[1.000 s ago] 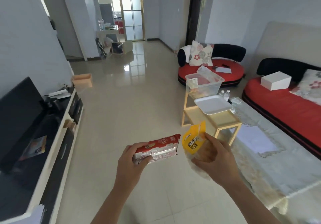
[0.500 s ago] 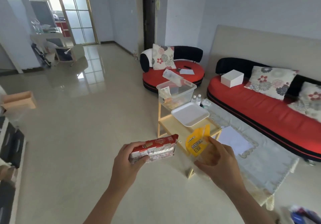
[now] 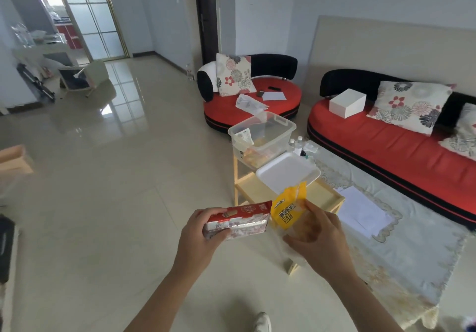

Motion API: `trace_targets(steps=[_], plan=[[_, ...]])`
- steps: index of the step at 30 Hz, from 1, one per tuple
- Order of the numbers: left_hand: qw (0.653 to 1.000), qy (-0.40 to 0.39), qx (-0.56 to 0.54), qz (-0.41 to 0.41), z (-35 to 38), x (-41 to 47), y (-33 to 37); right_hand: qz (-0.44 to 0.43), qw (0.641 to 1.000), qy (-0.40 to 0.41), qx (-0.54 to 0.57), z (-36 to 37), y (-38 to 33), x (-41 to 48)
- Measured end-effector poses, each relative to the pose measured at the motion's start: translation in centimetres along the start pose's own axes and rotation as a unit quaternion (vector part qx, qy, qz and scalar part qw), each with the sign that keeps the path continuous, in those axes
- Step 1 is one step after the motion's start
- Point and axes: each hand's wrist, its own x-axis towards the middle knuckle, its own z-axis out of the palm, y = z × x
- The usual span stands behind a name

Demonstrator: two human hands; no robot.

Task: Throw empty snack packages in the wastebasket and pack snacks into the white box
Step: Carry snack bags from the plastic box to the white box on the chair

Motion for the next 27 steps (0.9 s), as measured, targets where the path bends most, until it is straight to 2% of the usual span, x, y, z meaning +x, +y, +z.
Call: trace_targets(steps=[5,13,19,27], plan=[[0.999,-0.019,0.026,-0.004,1.7,8.3,-2.2,0.013,1.000,-0.018,0.016,3.0,0.9,9.3],[0.999,0.020,0.033,-0.020,3.7,21.0,-3.0,0.003,0.999,-0.033,0.010,4.4,0.8,23.0],[0.999,0.027,0.001,-0.029,5.7,27.9,-4.7,0.011,1.000,-0.027,0.000,5.5,1.4,29.3],[0.998,-0.003,-0.053,-0.029,8.5,38.6,-8.5,0.072,0.997,0.001,-0.013,8.9,3.1,36.4]])
